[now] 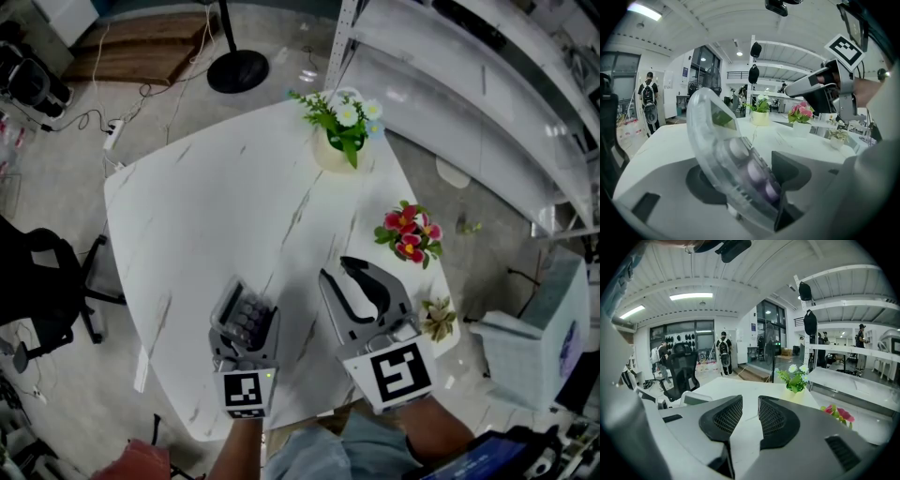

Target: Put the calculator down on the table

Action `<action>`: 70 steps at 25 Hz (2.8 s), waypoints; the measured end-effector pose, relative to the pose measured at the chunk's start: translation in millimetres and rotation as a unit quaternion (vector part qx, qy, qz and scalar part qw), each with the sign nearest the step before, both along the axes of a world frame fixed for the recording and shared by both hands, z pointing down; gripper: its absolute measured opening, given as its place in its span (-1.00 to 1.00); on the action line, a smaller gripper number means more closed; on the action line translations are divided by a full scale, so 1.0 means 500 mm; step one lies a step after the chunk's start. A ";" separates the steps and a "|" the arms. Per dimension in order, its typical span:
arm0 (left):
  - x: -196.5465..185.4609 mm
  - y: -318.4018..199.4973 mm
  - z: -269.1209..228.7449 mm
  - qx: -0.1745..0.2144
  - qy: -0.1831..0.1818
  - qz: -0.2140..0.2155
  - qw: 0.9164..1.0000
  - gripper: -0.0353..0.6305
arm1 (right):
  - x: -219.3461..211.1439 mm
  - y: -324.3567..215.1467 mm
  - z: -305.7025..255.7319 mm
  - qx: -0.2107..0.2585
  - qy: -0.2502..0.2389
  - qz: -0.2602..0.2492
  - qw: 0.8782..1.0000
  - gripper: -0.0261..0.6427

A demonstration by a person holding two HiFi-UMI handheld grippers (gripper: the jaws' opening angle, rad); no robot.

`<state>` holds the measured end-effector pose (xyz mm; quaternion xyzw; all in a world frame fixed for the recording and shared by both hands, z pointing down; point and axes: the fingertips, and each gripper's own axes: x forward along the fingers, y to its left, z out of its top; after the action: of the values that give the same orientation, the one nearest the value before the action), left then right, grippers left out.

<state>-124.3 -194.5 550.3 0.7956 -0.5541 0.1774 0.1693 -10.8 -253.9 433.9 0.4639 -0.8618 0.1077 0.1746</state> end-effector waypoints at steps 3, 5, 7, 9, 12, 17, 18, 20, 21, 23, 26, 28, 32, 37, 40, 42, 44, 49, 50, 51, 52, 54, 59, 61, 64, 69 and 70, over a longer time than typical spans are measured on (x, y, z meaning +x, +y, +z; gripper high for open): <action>-0.005 0.000 0.009 -0.002 -0.006 -0.002 1.000 0.02 | -0.007 -0.002 0.001 -0.002 0.000 -0.002 1.000 -0.56; -0.011 0.001 0.017 -0.011 -0.008 -0.006 1.000 0.13 | -0.012 -0.003 0.002 -0.003 0.000 -0.004 1.000 -0.56; -0.018 0.000 0.025 -0.020 -0.008 -0.012 1.000 0.23 | -0.016 -0.005 0.004 -0.004 0.000 -0.005 1.000 -0.56; -0.028 0.001 0.031 -0.026 -0.011 -0.020 0.999 0.28 | -0.021 -0.005 0.006 -0.005 0.001 -0.008 1.000 -0.56; -0.047 0.003 0.032 -0.033 -0.019 -0.035 0.999 0.39 | -0.030 -0.001 0.005 -0.006 -0.001 -0.011 1.000 -0.56; -0.068 0.012 0.045 -0.063 -0.023 -0.049 0.997 0.47 | -0.044 0.001 0.000 -0.005 -0.004 -0.017 1.000 -0.56; -0.075 0.015 0.048 -0.071 -0.026 -0.054 0.996 0.49 | -0.047 0.002 -0.001 -0.005 -0.005 -0.018 1.000 -0.56; -0.086 0.021 0.052 -0.083 -0.031 -0.061 0.994 0.54 | -0.052 0.004 -0.003 -0.004 -0.006 -0.020 1.000 -0.56; -0.092 0.023 0.054 -0.086 -0.032 -0.064 0.994 0.56 | -0.056 0.005 -0.004 -0.003 -0.007 -0.022 1.000 -0.56; -0.103 0.027 0.054 -0.090 -0.036 -0.070 0.993 0.59 | -0.064 0.009 -0.008 -0.002 -0.010 -0.025 1.000 -0.56; -0.128 0.035 0.045 -0.089 -0.040 -0.090 0.991 0.60 | -0.076 0.016 -0.012 0.001 -0.011 -0.031 0.999 -0.56; -0.144 0.040 0.038 -0.089 -0.033 -0.106 0.990 0.61 | -0.083 0.019 -0.015 0.003 -0.013 -0.034 0.999 -0.56; -0.163 0.058 0.045 -0.105 -0.022 -0.120 0.987 0.62 | -0.101 0.030 -0.019 0.006 -0.013 -0.042 0.999 -0.56; -0.196 0.099 0.062 -0.141 -0.007 -0.154 0.978 0.62 | -0.121 0.045 -0.020 0.007 -0.014 -0.051 0.999 -0.56; -0.217 0.107 0.055 -0.126 -0.033 -0.156 0.979 0.63 | -0.139 0.058 -0.020 0.008 -0.015 -0.059 0.998 -0.56; -0.220 0.107 0.045 -0.092 -0.070 -0.139 0.984 0.64 | -0.151 0.070 -0.018 0.008 -0.015 -0.066 0.998 -0.56; -0.210 0.110 0.037 -0.067 -0.094 -0.112 0.987 0.65 | -0.161 0.080 -0.018 0.008 -0.015 -0.070 0.997 -0.56; -0.163 0.122 0.041 -0.054 -0.055 -0.055 0.996 0.68 | -0.175 0.100 -0.026 0.012 -0.014 -0.074 0.997 -0.56; -0.156 0.124 0.042 -0.054 -0.046 -0.045 0.996 0.69 | -0.175 0.103 -0.026 0.012 -0.013 -0.073 0.997 -0.56; -0.149 0.124 0.043 -0.052 -0.042 -0.036 0.997 0.70 | -0.174 0.104 -0.026 0.011 -0.012 -0.072 0.997 -0.56; -0.144 0.122 0.044 -0.051 -0.041 -0.030 0.997 0.71 | -0.171 0.104 -0.025 0.010 -0.011 -0.070 0.997 -0.56; -0.143 0.117 0.046 -0.051 -0.041 -0.029 0.997 0.73 | -0.165 0.103 -0.022 0.010 -0.010 -0.067 0.998 -0.56; -0.164 0.105 0.045 -0.054 -0.044 -0.053 0.996 0.77 | -0.159 0.099 -0.016 0.006 -0.008 -0.059 0.998 -0.56; -0.174 0.104 0.043 -0.056 -0.047 -0.062 0.995 0.78 | -0.158 0.096 -0.015 0.004 -0.008 -0.057 0.998 -0.56; -0.189 0.103 0.040 -0.051 -0.063 -0.074 0.994 0.77 | -0.162 0.093 -0.011 0.004 -0.007 -0.057 0.998 -0.56; -0.195 0.100 0.043 -0.050 -0.068 -0.074 0.994 0.77 | -0.175 0.092 -0.004 0.001 -0.009 -0.063 0.998 -0.56; -0.196 0.100 0.042 -0.049 -0.069 -0.073 0.994 0.77 | -0.177 0.092 -0.005 0.001 -0.009 -0.063 0.998 -0.56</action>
<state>-222.3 -144.4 571.1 0.7293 -0.6120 0.2459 0.1820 -99.4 -207.8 431.6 0.4075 -0.8911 0.0998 0.1728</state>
